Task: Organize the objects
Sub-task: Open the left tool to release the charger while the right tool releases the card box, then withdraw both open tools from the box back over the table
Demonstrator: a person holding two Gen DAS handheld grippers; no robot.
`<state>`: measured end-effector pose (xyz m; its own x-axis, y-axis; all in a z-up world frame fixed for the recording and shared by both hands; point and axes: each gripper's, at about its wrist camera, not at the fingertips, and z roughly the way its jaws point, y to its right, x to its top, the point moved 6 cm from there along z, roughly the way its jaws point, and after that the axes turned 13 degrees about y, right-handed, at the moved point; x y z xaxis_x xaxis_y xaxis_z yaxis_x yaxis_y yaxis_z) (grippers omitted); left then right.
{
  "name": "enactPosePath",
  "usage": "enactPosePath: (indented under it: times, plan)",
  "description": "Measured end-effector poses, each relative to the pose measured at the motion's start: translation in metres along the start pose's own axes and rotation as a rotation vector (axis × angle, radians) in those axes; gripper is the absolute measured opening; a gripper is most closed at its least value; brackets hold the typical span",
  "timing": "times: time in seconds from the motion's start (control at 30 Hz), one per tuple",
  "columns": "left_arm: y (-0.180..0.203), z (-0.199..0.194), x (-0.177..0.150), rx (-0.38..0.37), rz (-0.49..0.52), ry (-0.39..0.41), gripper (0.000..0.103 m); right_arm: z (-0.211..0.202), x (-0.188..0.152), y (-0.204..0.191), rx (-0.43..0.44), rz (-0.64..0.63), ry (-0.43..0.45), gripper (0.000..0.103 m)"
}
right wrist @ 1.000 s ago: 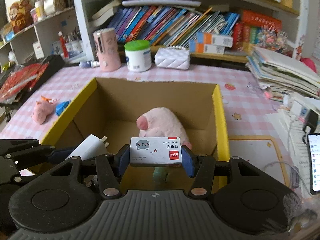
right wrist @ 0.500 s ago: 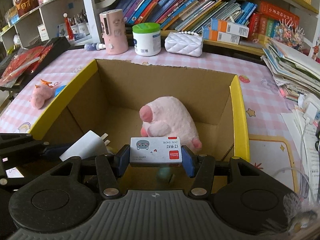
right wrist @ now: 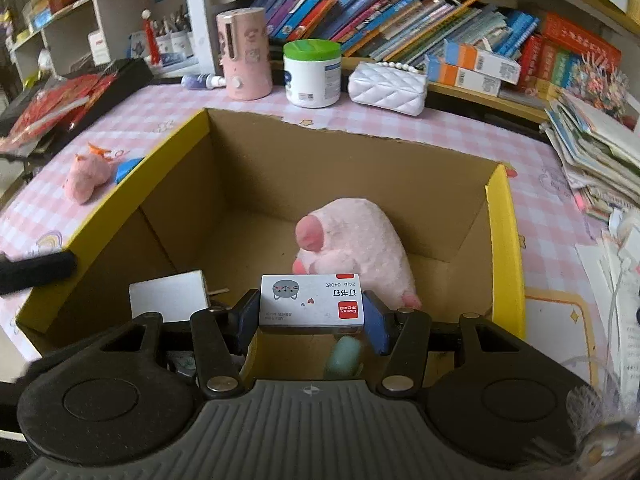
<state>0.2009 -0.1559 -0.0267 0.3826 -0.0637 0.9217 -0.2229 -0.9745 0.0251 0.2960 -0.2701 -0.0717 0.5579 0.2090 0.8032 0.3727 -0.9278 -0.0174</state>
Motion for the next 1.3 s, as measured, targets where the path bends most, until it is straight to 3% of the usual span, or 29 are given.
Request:
enactPosePath:
  times: [0.13,0.3,0.47,0.7,0.87,1.13,1.3]
  plan:
    - [0.0,-0.011,0.003,0.019,0.0,0.05,0.082,0.001,-0.003,-0.005,0.012,-0.042,-0.022,0.051]
    - [-0.009,-0.019,0.004,0.053,-0.023,0.071,0.087,0.001,-0.002,-0.005,0.0,-0.045,-0.022,0.053]
    - [-0.021,-0.025,0.001,0.114,-0.041,0.07,0.095,-0.005,-0.001,-0.006,-0.015,-0.029,0.0,0.061]
    - [-0.036,-0.039,-0.004,0.154,-0.052,0.071,0.097,-0.029,0.004,-0.009,-0.061,0.031,0.075,0.072]
    - [-0.046,-0.05,-0.008,0.168,-0.063,0.076,0.097,-0.052,0.005,-0.01,-0.121,0.086,0.14,0.073]
    - [-0.057,-0.068,-0.018,0.15,-0.061,0.076,0.097,-0.1,-0.004,-0.01,-0.266,0.189,0.25,0.079]
    - [-0.062,-0.081,-0.026,0.12,-0.052,0.064,0.097,-0.125,-0.021,-0.019,-0.339,0.231,0.264,0.079]
